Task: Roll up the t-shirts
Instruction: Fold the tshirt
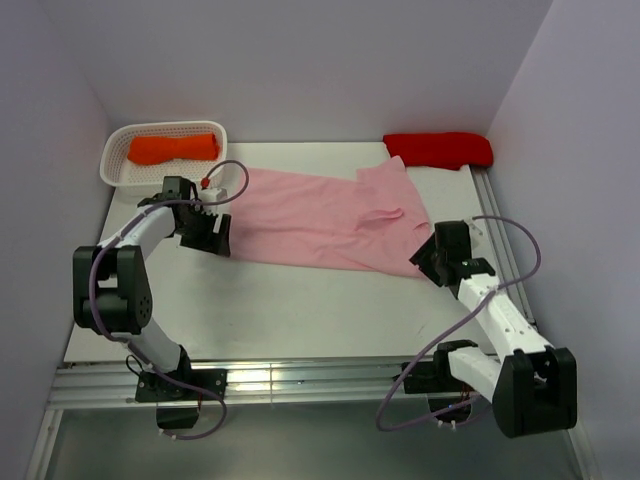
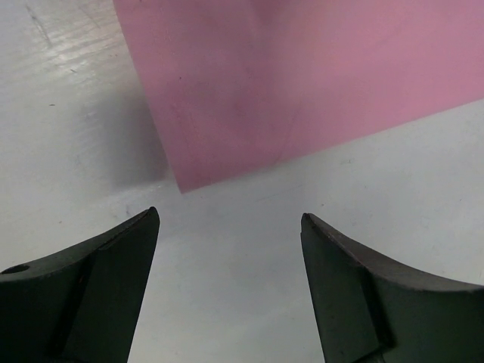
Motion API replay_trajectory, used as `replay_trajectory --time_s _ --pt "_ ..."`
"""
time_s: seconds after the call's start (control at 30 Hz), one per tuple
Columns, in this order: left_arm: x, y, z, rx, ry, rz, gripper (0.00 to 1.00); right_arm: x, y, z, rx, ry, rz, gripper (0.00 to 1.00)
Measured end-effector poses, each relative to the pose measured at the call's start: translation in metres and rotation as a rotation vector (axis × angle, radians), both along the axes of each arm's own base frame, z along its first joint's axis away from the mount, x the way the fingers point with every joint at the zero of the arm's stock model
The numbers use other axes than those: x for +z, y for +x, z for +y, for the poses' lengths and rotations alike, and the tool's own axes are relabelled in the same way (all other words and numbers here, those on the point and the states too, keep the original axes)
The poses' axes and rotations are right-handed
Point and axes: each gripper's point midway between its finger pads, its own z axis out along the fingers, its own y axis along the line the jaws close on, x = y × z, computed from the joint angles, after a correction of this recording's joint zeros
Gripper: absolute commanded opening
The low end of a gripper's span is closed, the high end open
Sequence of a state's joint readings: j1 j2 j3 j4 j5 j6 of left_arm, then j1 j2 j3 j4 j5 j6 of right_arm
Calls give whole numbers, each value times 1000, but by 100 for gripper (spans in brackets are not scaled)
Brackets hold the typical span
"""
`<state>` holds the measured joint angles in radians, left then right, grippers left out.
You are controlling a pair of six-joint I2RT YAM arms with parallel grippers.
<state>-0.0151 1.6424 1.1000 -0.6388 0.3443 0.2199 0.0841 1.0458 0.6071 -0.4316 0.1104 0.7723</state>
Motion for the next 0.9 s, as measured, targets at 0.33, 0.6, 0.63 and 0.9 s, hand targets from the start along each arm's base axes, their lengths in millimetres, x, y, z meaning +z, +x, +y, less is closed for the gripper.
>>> replay_trajectory --time_s 0.33,0.6,0.63,0.9 --pt "-34 8 1 67 -19 72 76 -30 -28 3 -36 52 29 60" --pt "-37 19 2 99 -14 45 54 -41 -24 -2 -63 29 60 59" --pt "-37 20 3 103 -14 43 52 -43 -24 -3 -67 24 66 59" --pt "-41 25 6 123 1 33 21 -54 -24 -13 -95 -22 110 51"
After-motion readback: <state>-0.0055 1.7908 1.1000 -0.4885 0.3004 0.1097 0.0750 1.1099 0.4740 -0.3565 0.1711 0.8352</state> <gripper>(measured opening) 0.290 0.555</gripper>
